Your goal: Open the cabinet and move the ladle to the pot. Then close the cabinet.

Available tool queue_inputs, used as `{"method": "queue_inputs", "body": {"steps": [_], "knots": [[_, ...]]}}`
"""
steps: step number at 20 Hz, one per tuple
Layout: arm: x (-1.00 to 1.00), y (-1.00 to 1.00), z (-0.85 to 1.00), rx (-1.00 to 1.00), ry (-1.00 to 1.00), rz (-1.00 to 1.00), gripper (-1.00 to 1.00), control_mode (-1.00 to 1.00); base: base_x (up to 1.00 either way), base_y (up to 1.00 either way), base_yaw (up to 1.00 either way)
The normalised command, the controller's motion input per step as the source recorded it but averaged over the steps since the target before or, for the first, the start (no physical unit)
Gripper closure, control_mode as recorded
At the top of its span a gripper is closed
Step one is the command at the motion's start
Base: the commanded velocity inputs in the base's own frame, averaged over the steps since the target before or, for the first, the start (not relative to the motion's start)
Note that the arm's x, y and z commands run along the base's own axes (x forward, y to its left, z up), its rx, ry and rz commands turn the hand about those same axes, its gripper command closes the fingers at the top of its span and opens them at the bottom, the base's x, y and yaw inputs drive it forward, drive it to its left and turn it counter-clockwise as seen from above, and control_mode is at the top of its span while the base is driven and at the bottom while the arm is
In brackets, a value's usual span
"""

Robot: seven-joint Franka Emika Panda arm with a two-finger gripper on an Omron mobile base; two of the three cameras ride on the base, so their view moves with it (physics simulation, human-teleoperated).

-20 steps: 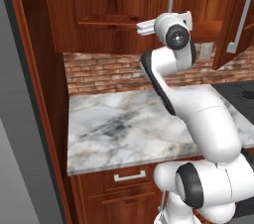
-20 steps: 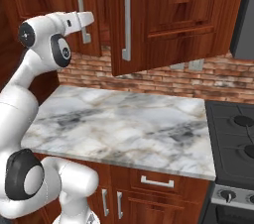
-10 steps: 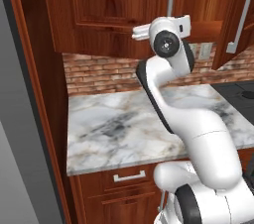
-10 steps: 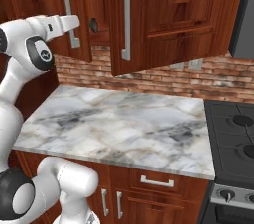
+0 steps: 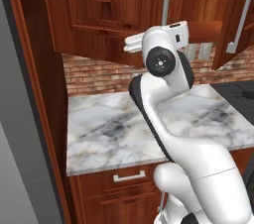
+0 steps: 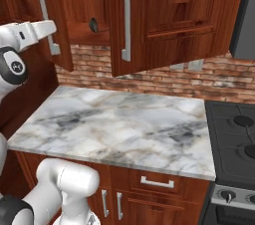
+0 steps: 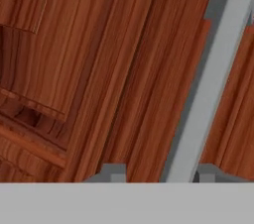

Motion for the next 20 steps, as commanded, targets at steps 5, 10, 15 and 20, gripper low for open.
{"method": "queue_inputs", "body": {"steps": [5,10,15,20], "knots": [[-0.40,0.75,0.00,-0.05,0.00,-0.02,1.00,-1.00,0.00,0.00,0.00],[-0.29,0.65,0.00,-0.03,0.00,-0.01,1.00,-1.00,0.00,0.00,0.00],[-0.29,0.65,0.00,-0.03,0.00,-0.01,1.00,-1.00,0.00,0.00,0.00],[-0.20,0.65,0.00,-0.03,0.00,-0.01,1.00,-1.00,0.00,0.00,0.00]]}}
